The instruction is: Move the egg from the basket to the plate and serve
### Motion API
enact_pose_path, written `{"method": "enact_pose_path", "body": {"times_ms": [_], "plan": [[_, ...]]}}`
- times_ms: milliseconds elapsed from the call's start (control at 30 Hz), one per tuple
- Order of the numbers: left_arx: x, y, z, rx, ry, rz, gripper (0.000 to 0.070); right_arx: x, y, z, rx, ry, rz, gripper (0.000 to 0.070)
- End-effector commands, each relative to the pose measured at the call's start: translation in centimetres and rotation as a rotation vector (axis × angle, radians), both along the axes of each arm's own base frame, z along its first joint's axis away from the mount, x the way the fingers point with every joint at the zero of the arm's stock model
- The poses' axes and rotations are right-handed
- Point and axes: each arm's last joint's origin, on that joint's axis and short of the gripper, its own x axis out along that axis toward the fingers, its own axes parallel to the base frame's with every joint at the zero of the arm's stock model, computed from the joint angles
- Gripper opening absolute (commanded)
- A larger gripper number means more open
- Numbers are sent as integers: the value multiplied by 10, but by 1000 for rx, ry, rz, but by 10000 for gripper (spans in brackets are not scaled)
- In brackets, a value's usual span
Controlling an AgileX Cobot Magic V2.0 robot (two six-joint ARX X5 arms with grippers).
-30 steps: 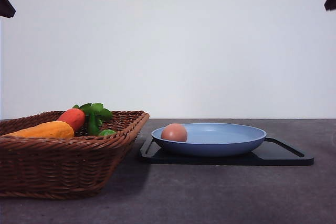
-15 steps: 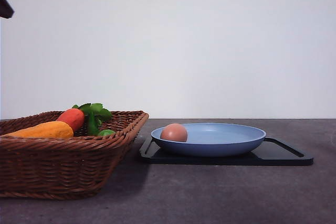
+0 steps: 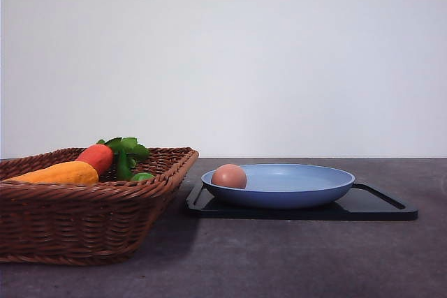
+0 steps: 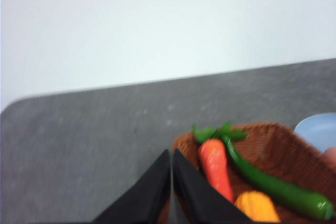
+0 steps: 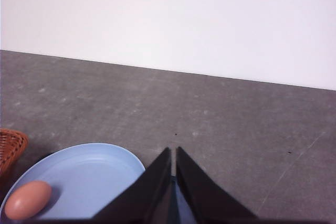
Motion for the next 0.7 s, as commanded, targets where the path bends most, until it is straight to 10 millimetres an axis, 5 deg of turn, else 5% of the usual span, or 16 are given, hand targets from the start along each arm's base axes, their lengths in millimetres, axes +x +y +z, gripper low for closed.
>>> {"method": "enact_pose_path", "body": {"times_ms": [0,200,667], "plan": [[1,1,-9,-41,4,17,0,0,1,4,0,-16,6,0],[6,2,-41,-50,87,34,0,0,1,3,-1,-15,7,0],[12,2,-68,-69,156,38,0,0,1,3,-1,-15,6,0]]}}
